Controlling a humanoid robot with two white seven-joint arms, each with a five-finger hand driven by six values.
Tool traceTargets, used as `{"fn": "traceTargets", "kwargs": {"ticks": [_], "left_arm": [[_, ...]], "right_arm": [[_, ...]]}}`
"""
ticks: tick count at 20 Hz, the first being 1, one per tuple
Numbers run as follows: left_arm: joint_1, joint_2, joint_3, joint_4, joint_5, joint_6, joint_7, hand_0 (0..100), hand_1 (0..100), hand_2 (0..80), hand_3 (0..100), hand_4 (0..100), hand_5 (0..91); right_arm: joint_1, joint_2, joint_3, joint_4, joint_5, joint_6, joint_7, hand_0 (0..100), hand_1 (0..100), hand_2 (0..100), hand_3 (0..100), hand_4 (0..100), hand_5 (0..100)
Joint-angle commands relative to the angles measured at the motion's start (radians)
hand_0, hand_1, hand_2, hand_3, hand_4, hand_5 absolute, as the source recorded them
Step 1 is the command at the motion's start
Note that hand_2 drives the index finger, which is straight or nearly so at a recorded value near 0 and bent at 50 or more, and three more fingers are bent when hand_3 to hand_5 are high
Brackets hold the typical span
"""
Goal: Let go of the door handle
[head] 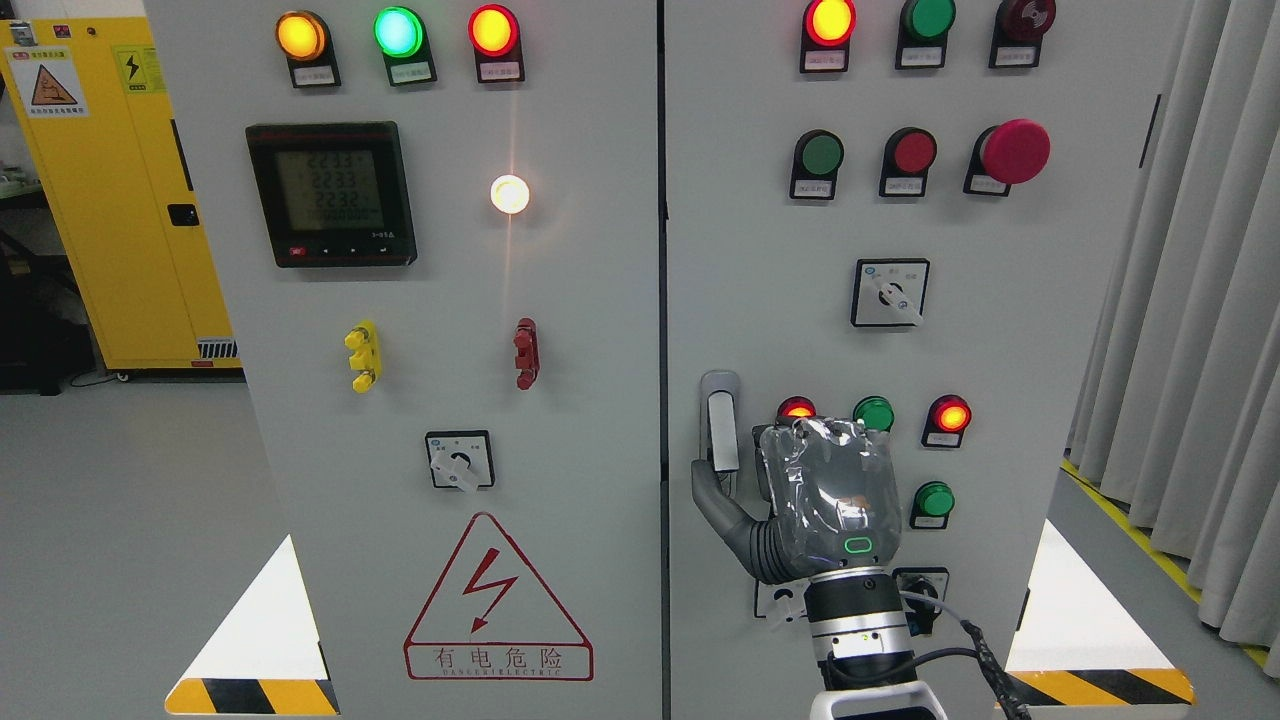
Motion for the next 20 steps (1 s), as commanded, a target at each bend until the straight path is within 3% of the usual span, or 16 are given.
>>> {"fn": "traceTargets", "kwargs": {"ticks": [1,14,20], "left_arm": [[0.000,0.000,0.000,-0.012,0.000,0.000,0.000,12,56,0.0,0,0,0.0],[0.000,0.000,0.000,-0.012,0.000,0.000,0.000,12,56,0.0,0,0,0.0],[0.000,0.000,0.000,-0.012,0.000,0.000,0.000,12,56,0.0,0,0,0.0]], "right_arm": [[-0.003,0.003,0.000,0.009,-0.001,0.002,-0.002,39,32,98,100,100,96],[0.005,0.005,0.000,0.003,0.000,0.000,-0.002,59,32,98,100,100,96],[0.017,0.005,0.000,-0.011,0.002,0.000,-0.002,63,33,98,100,100,96]]}}
